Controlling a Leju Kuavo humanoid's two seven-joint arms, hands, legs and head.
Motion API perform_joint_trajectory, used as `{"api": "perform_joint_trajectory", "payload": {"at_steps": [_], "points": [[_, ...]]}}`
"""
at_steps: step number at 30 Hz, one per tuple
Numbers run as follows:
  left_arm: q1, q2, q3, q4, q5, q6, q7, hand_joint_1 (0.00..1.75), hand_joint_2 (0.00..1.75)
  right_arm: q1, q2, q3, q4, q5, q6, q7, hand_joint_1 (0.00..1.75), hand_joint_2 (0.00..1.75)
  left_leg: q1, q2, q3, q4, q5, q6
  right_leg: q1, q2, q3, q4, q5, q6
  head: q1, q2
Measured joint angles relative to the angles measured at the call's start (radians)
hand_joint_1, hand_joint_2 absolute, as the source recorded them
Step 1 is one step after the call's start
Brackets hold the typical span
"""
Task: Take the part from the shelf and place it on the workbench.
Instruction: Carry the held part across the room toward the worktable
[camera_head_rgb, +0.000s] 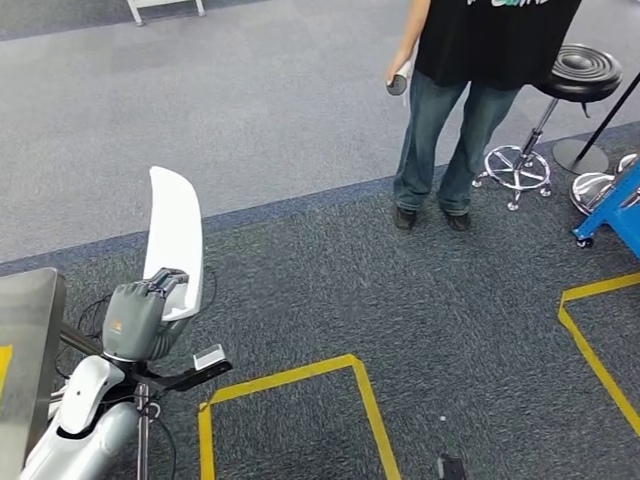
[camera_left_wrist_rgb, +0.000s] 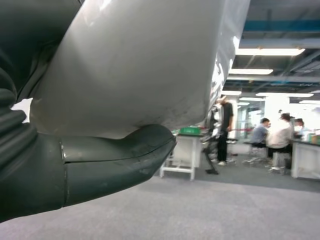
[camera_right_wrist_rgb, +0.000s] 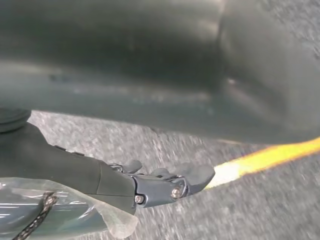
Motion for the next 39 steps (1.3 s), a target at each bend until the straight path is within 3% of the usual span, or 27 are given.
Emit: {"api": "perform_joint_trajectory", "payload": {"at_steps": [3,6,7,8,9,11,13,17,24,29,39], "points": [[-0.001,0.0,0.0,-0.001,0.0,0.0,0.0,1.75,1.75,-0.001,0.0,0.0,0.0,0.0,0.0,0.0,0.0,0.0,0.008,-0.006,0.026,-0.033,-0.001,0.004,0.001,0.003,-0.013,0.032,-0.023,0.011,0.0,0.0],[-0.002,-0.001,0.0,0.0,0.0,-0.001,0.0,1.75,1.75,-0.002,0.0,0.0,-0.001,0.001,0.0,0.0,0.0,0.0,0.011,-0.01,0.045,-0.042,-0.011,0.012,0.001,0.017,-0.123,0.21,-0.08,0.019,0.002,0.0],[0.0,-0.002,-0.001,0.0,0.0,-0.002,0.0,1.75,1.75,0.0,0.0,0.0,-0.001,0.001,0.0,0.0,0.0,0.0,0.011,-0.012,0.05,-0.041,-0.016,0.012,0.001,0.018,-0.159,0.255,-0.081,0.021,0.003,0.0],[0.001,-0.002,-0.001,0.001,0.0,-0.003,0.0,1.75,1.75,0.001,0.0,0.0,-0.001,0.001,0.0,0.0,0.0,0.0,0.011,-0.015,0.056,-0.04,-0.022,0.012,0.001,0.018,-0.179,0.264,-0.063,0.023,0.003,0.0],[0.002,-0.002,-0.001,0.002,0.001,-0.005,0.0,1.75,1.75,0.002,0.0,0.0,-0.001,0.002,0.0,0.0,0.0,0.0,0.011,-0.017,0.063,-0.039,-0.027,0.01,0.0,0.018,-0.178,0.234,-0.026,0.023,0.003,0.0],[0.001,-0.002,-0.001,0.002,0.018,-0.018,0.0,1.75,1.75,0.002,0.0,-0.001,-0.001,0.002,0.0,0.0,0.0,0.0,0.011,-0.021,0.076,-0.036,-0.041,0.004,0.0,0.02,-0.135,0.107,0.061,0.021,0.003,0.0],[-0.002,-0.004,0.0,0.003,0.071,-0.053,-0.007,1.75,1.75,0.0,0.0,-0.002,-0.002,0.003,0.001,0.001,0.0,0.0,0.009,-0.023,0.077,-0.028,-0.051,-0.005,0.001,0.025,-0.096,0.017,0.093,0.013,0.001,0.0],[-0.001,-0.008,0.001,0.003,0.155,-0.099,-0.024,1.75,1.75,0.002,0.0,-0.006,-0.002,0.005,0.001,0.001,0.0,0.0,0.007,-0.024,0.07,-0.022,-0.049,-0.002,0.002,0.03,-0.087,-0.003,0.094,0.007,0.001,0.0],[-0.005,-0.01,0.003,0.003,0.163,-0.104,-0.031,1.75,1.75,0.0,0.0,-0.008,-0.002,0.005,0.003,0.001,0.0,0.0,0.008,-0.023,0.079,-0.035,-0.053,-0.004,0.004,0.032,-0.085,-0.004,0.086,-0.003,0.0,0.0],[-0.005,-0.01,0.005,0.003,0.153,-0.101,-0.033,1.75,1.75,-0.001,0.0,-0.009,-0.002,0.005,0.003,0.001,0.0,0.0,0.009,-0.023,0.079,-0.037,-0.051,-0.013,0.005,0.032,-0.084,-0.004,0.086,-0.005,0.0,0.0],[-0.005,-0.012,0.008,0.002,0.196,-0.119,-0.052,1.75,1.75,0.0,0.0,-0.016,-0.002,0.007,0.004,0.003,0.0,0.0,0.007,-0.023,0.081,-0.036,-0.05,-0.015,0.002,0.03,-0.079,-0.005,0.089,-0.005,0.001,0.0]]}}
